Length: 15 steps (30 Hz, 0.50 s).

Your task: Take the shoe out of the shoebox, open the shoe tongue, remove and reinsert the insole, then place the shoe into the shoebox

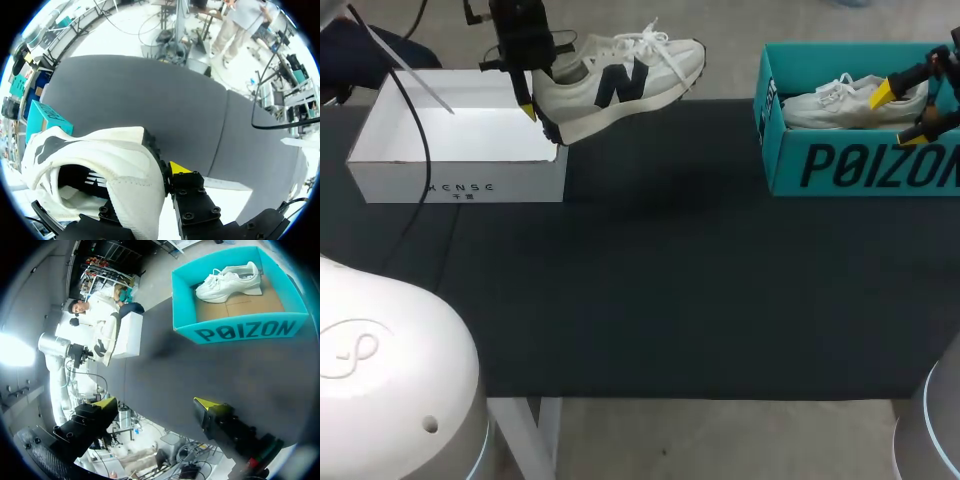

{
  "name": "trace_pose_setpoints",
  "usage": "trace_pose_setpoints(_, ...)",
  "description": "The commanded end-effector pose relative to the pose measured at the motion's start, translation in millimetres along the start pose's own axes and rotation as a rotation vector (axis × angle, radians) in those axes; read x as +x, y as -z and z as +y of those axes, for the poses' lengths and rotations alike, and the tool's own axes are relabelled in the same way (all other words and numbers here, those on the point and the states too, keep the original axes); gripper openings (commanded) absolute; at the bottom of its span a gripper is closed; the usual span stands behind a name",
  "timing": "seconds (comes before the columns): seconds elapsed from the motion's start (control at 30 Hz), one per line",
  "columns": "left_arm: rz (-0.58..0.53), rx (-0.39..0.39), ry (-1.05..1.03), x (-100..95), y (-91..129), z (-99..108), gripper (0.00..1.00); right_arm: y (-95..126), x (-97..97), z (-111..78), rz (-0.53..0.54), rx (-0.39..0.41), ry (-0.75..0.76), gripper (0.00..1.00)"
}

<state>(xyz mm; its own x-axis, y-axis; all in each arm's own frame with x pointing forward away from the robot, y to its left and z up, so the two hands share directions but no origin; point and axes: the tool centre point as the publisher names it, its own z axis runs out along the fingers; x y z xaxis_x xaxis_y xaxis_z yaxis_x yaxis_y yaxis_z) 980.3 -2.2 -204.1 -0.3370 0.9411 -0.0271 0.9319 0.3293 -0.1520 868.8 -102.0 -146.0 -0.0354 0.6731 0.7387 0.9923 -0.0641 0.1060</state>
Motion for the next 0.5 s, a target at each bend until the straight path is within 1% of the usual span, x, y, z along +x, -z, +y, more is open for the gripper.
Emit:
trace_pose_setpoints(0.03, -0.008, -0.036, -0.03, 0.9, 1, 3, 0.0, 0, 0.1, 0.5, -0.003, 0.001, -0.001, 1.0)
trace_pose_setpoints(0.07, -0.006, -0.041, -0.044, 1.8, 1, 5, 0.0, 0, 0.1, 0.5, -0.003, 0.001, -0.001, 1.0)
trace_pose_setpoints(0.13, -0.004, -0.102, -0.068, 6.7, 2, 16, 0.0, 0, 0.1, 0.5, -0.003, 0.001, -0.001, 1.0)
trace_pose_setpoints(0.17, 0.001, -0.107, -0.082, 9.2, 1, 20, 0.0, 0, 0.1, 0.5, -0.003, 0.001, -0.001, 1.0)
trace_pose_setpoints(0.23, 0.028, -0.164, -0.119, 15.2, 0, 32, 0.0, 0, 0.1, 0.5, -0.003, 0.001, -0.001, 1.0)
trace_pose_setpoints(0.37, 0.037, -0.191, -0.188, 30.2, 2, 50, 0.0, 0, 0.1, 0.5, -0.003, 0.001, -0.001, 1.0)
trace_pose_setpoints(0.47, 0.008, -0.153, -0.267, 42.9, 8, 57, 0.0, 0, 0.1, 0.5, -0.003, 0.001, -0.001, 1.0)
trace_pose_setpoints(0.5, 0.002, -0.121, -0.293, 47.5, 9, 60, 0.0, 0, 0.1, 0.5, -0.003, 0.001, -0.001, 1.0)
